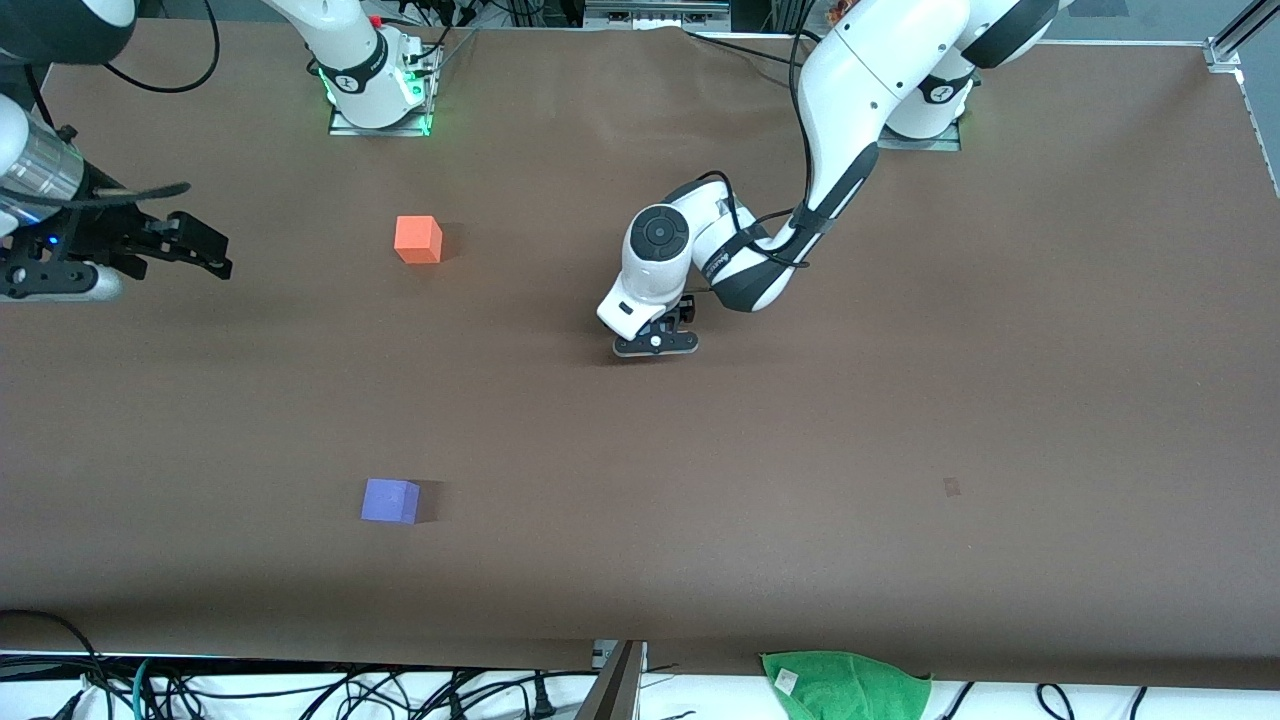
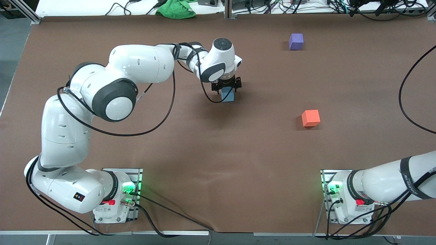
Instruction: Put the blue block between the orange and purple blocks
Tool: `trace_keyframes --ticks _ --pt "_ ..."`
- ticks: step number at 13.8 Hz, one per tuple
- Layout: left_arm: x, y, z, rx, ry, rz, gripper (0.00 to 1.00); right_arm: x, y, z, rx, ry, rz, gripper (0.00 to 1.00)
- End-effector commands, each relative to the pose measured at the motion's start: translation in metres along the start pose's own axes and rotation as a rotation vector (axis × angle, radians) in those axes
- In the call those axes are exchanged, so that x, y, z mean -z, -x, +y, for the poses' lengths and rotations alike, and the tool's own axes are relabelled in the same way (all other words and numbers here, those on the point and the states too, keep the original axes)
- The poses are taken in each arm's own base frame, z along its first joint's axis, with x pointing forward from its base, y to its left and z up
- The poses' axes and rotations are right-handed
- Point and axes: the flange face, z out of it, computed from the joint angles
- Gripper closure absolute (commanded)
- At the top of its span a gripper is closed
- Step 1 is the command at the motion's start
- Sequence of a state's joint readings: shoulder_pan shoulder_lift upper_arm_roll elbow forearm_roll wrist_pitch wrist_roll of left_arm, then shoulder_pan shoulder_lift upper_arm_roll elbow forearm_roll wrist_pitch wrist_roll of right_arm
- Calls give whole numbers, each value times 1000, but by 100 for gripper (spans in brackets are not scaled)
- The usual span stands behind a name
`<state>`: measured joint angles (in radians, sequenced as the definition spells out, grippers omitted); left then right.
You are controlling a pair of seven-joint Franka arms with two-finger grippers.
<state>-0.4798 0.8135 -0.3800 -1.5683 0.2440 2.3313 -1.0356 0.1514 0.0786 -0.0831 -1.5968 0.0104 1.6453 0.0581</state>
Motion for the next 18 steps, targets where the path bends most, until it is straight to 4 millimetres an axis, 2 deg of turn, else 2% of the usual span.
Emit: trace_keyframes --ticks 1,4,5,6,7,9,10,12,13,15,16,18 --pt "58 2 3 11 -43 37 0 -14 -8 1 20 0 -14 0" --pt "151 18 -4 9 -130 63 0 -24 -12 -12 30 0 -34 0" --pt "187 18 -16 18 -163 78 0 -54 -23 -14 33 9 -82 0" --pt "226 5 -39 64 -183 94 0 -95 -35 -20 39 9 -157 0" --pt "260 -2 -60 99 -192 115 0 -98 -34 -25 51 -8 -163 0" --pt "312 -20 -109 177 -226 130 0 -96 -33 -53 86 -47 -149 0" --pt "333 -34 -135 196 -236 125 0 -94 -34 -70 93 -66 -128 0" --pt "377 -68 -189 261 -241 115 0 -98 -29 -123 73 -70 -109 0" --pt "397 -91 -226 316 -223 122 0 -104 -28 -147 37 -69 -89 0" --pt "418 -122 -287 322 -180 108 0 -130 -32 -196 -15 -108 -56 0" --pt "422 -132 -314 250 -160 85 0 -146 -30 -223 -61 -137 -65 0" --pt "427 -149 -367 95 -102 39 0 -179 -13 -294 -101 -149 -50 0"
